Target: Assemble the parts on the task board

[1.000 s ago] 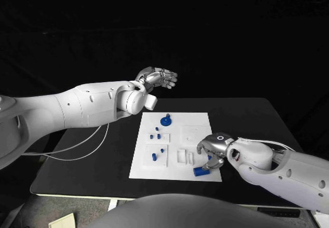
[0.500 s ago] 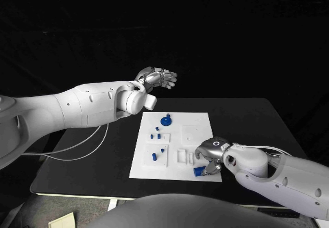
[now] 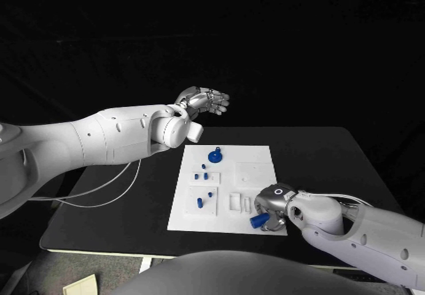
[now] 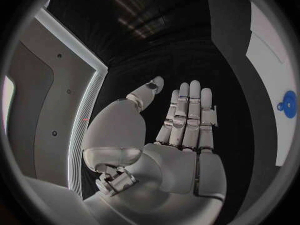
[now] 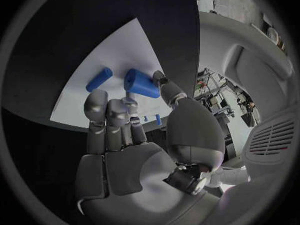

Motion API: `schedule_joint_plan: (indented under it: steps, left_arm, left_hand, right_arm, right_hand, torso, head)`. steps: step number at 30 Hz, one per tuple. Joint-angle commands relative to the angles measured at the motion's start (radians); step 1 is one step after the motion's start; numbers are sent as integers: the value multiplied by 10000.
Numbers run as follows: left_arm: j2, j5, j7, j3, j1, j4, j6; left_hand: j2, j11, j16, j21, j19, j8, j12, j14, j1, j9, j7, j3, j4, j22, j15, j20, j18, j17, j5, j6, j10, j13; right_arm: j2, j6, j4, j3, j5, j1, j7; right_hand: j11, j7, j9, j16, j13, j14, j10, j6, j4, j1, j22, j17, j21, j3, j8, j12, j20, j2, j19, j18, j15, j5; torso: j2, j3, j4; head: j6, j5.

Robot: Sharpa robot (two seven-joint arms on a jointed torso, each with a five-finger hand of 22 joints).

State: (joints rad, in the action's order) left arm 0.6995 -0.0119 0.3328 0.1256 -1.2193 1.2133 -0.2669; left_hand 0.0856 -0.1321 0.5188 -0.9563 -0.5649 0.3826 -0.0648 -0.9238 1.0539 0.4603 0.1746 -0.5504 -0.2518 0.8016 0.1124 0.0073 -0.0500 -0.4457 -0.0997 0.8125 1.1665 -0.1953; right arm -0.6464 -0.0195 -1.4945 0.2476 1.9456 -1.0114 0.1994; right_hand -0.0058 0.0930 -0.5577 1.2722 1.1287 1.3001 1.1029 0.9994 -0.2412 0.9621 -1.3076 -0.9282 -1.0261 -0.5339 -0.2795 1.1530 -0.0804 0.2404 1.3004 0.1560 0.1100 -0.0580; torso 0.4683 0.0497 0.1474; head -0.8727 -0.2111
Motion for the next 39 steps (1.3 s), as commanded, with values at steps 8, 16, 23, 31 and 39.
schedule_joint_plan:
  steps: [8,16,23,31,39]
  left_arm:
    - [-7,40,40,-8,-9,14,138]
    - [-22,33,14,-8,-9,11,142]
    - [-25,31,10,-8,-10,10,151]
    - [-22,27,2,-8,-10,6,155]
    - [-22,26,-7,-8,-10,11,163]
  left_hand:
    - [-23,-4,-50,45,-8,49,-55,-81,-74,-15,4,62,10,12,-2,50,-184,-26,-39,-77,-53,18]
    - [-26,-5,-57,47,-9,51,-55,-82,-80,-18,4,63,16,14,-1,50,-183,-35,-39,-79,-54,21]
    - [-29,-5,-64,48,-9,54,-55,-84,-84,-21,4,64,22,16,-1,51,-183,-42,-40,-78,-54,23]
    - [-30,-5,-70,50,-9,57,-56,-85,-87,-23,4,64,26,18,-1,51,-183,-50,-41,-78,-54,25]
    - [-29,-4,-77,51,-9,60,-56,-86,-89,-25,3,65,28,19,-1,51,-183,-57,-43,-77,-54,27]
  right_arm:
    - [146,389,257,-2,419,109,98]
    - [243,474,261,-3,423,112,107]
    - [266,500,247,-6,84,110,227]
    - [36,359,13,-7,-974,-118,490]
    - [-269,-215,-305,-17,-3231,-582,816]
  right_hand:
    - [-134,-24,93,-35,-15,35,170,457,497,-105,-118,-63,-115,-646,-106,-19,87,31,74,1058,130,82]
    - [-196,-85,192,-38,-14,53,279,628,1504,-632,-110,-96,-146,-1517,-101,-67,89,36,99,1058,184,81]
    - [-222,-113,249,-18,20,60,353,746,2237,-1117,-140,-131,-209,-2595,-117,-79,89,-442,90,1058,200,88]
    - [-245,-144,288,46,139,48,488,857,1517,-1772,-173,-195,-400,-3476,-161,-33,104,-1357,62,1058,222,98]
    - [-262,-155,304,52,178,53,550,909,1304,-2083,-149,-208,-441,-3741,-187,-41,96,-1527,84,1058,234,89]
  torso:
    - [-2,5,6]
    - [-4,-5,0]
    - [-11,-18,-4]
    - [-10,-29,-3]
    - [-9,-22,-1]
  head:
    - [1,-1]
    - [1,23]
    - [1,35]
    - [1,68]
    - [1,77]
